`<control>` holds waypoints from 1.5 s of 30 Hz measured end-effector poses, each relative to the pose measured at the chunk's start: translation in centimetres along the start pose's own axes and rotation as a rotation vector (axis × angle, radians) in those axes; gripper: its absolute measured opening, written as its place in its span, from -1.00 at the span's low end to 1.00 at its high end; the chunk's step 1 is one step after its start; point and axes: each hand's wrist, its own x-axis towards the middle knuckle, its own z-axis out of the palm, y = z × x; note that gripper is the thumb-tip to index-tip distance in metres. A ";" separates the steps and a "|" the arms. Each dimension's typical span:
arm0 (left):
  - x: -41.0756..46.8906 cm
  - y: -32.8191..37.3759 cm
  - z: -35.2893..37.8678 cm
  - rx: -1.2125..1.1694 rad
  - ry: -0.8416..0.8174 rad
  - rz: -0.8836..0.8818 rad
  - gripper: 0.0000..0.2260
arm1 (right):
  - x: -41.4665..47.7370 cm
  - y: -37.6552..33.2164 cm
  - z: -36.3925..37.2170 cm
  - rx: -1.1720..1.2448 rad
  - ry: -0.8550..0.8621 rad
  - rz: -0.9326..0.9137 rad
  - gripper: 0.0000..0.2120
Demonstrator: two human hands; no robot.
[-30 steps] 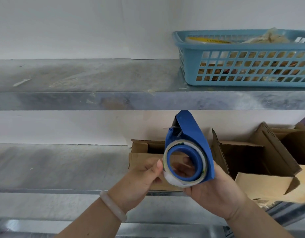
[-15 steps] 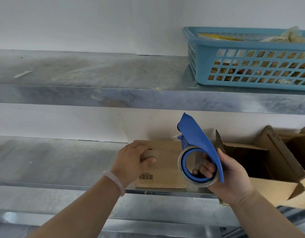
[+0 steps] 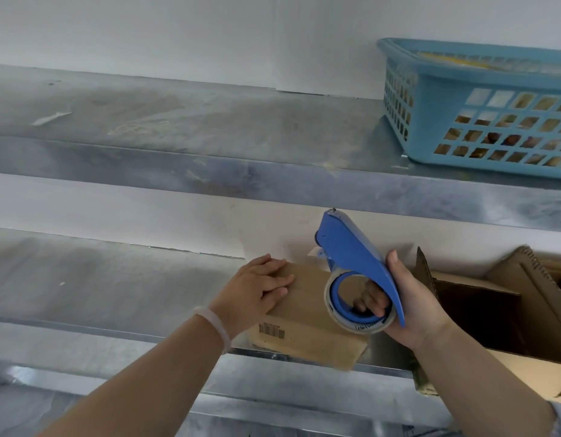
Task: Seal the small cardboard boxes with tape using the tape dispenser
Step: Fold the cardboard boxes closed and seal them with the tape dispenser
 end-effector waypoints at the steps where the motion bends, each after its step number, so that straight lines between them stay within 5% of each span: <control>1: 0.0 -0.3 -0.4 -0.004 -0.024 0.021 -0.70 | 0.2 0.0 0.0 -0.010 -0.014 0.002 -0.37; 7: 0.0 1.7 -1.0 0.021 0.014 -0.025 -0.74 | 1.4 1.2 0.8 -0.162 -0.090 -0.054 -0.42; 15: -0.8 5.6 -3.2 -1.009 0.202 -0.427 -0.66 | 1.3 0.9 1.2 -0.239 -0.206 -0.010 -0.50; 19: -0.7 5.7 -4.5 -1.126 0.127 -0.471 -0.80 | 1.3 0.9 1.0 -0.232 -0.227 -0.004 -0.50; 28: -0.6 6.6 -6.2 -1.444 0.001 -0.512 -0.80 | 1.5 0.5 0.6 -0.241 -0.204 -0.085 -0.45; 32: -0.8 7.0 -6.2 -1.460 -0.005 -0.505 -0.88 | 1.4 0.3 0.2 -0.375 -0.114 -0.146 -0.24; 45: -0.8 6.7 -5.6 -1.125 0.032 -0.507 -0.88 | 0.0 -0.3 0.7 -0.609 -0.066 -0.244 -0.21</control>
